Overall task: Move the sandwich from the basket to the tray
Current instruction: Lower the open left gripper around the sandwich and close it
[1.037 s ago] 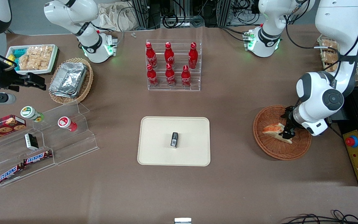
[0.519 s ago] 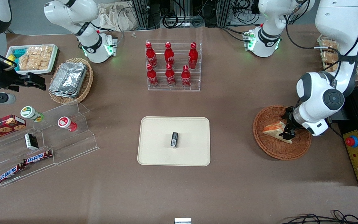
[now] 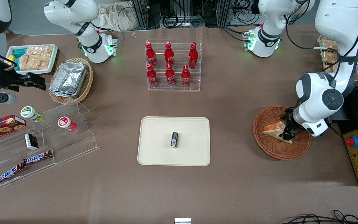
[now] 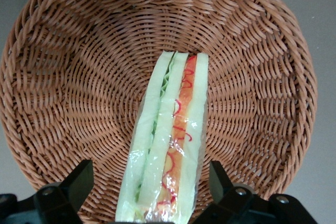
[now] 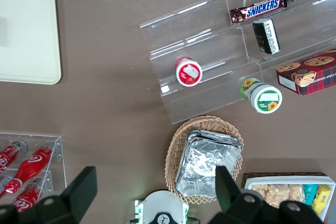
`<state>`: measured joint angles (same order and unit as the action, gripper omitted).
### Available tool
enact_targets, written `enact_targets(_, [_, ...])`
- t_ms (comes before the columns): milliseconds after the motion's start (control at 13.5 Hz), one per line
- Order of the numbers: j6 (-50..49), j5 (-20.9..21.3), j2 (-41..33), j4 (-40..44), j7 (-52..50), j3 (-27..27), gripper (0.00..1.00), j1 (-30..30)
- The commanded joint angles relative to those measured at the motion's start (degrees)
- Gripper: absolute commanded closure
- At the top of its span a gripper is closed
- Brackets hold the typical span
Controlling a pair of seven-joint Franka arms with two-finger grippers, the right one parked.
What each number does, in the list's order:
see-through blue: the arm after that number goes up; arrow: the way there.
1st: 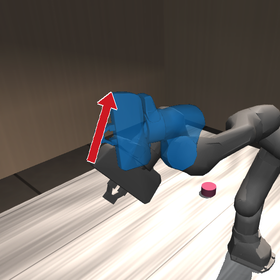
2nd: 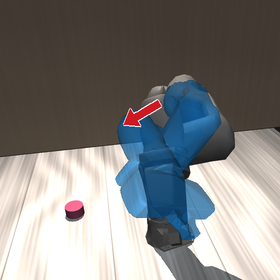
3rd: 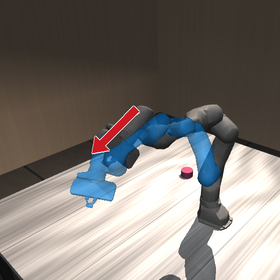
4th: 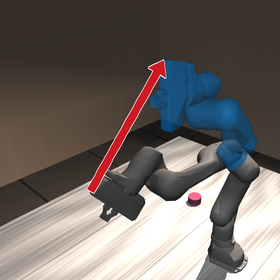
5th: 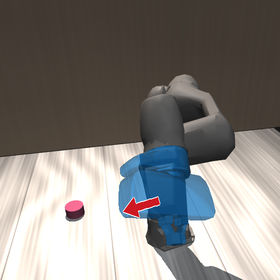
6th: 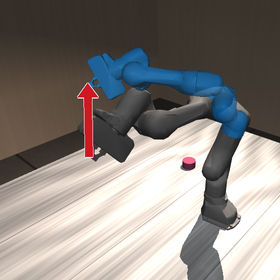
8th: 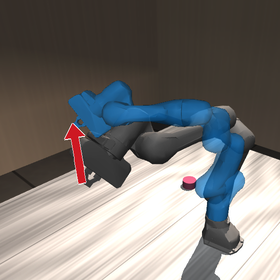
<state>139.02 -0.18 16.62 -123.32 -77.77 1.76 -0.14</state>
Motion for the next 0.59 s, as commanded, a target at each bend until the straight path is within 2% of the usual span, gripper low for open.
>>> enact_targets(0, [7.23,1.59,0.51,-2.63,-4.76,-0.09,0.02,0.58])
enact_targets(148, [7.32,1.59,0.6,-2.63,-4.76,0.0,0.1,0.58])
enact_targets(370, [7.67,1.67,0.6,-2.72,-4.76,0.0,0.49,0.93])
enact_targets(519, [7.67,1.67,0.17,-2.72,-4.67,0.0,0.71,1.02])
